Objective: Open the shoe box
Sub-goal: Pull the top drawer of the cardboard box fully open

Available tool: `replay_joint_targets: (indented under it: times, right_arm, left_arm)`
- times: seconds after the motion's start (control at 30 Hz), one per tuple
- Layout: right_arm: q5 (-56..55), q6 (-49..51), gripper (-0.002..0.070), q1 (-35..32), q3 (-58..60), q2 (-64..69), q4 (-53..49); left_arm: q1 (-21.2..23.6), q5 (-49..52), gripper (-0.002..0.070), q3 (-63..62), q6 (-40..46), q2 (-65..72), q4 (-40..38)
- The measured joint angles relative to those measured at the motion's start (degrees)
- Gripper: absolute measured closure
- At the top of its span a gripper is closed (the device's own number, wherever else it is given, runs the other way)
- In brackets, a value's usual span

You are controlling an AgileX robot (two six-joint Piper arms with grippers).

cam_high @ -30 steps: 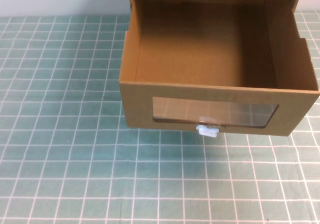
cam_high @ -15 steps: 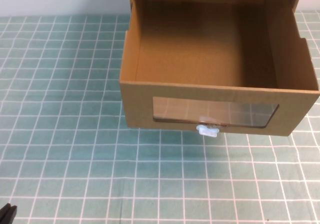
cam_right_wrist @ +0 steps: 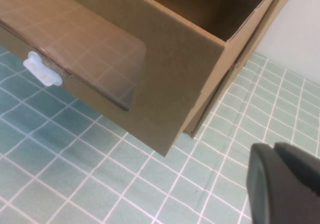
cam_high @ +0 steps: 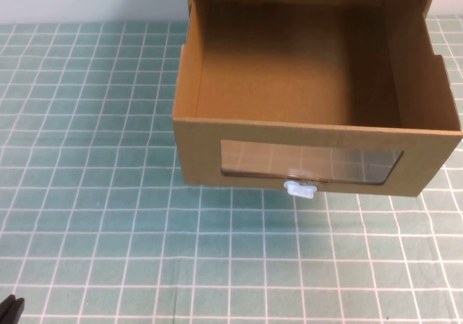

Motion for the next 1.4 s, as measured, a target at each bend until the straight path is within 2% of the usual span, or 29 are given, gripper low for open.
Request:
replay_joint_targets:
  times: [0.2, 0.3, 0.43, 0.53, 0.67, 0.9, 1.4]
  right_arm:
    - [0.0, 0.0, 0.0689, -2.3, 0.0, -2.7, 0.1]
    - [0.0, 0.6, 0.0689, -8.1, 0.0, -6.5, 2.1]
    - [0.2, 2.9, 0.0689, -16.3, 1.7, -13.5, 12.4]
    - [0.0, 3.3, 0.0689, -21.0, 6.6, -18.3, 18.8]
    - [-0.8, 3.6, 0.0689, -24.9, 16.6, -22.6, 21.7]
    - [-1.1, 3.7, 0.0689, -27.3, 28.0, -25.3, 22.1]
    - [-2.5, 3.8, 0.0689, -27.7, 28.1, -25.2, 22.2]
  left_arm:
    - [0.0, 0.0, 0.068, 0.0, 0.0, 0.0, 0.0]
    - [0.0, 0.0, 0.068, 0.0, 0.0, 0.0, 0.0]
    - [0.0, 0.0, 0.068, 0.0, 0.0, 0.0, 0.0]
    - [0.0, 0.0, 0.068, 0.0, 0.0, 0.0, 0.0]
    - [0.0, 0.0, 0.068, 0.0, 0.0, 0.0, 0.0]
    - [0.0, 0.0, 0.068, 0.0, 0.0, 0.0, 0.0]
    - [0.0, 0.0, 0.068, 0.0, -0.1, 0.0, 0.0]
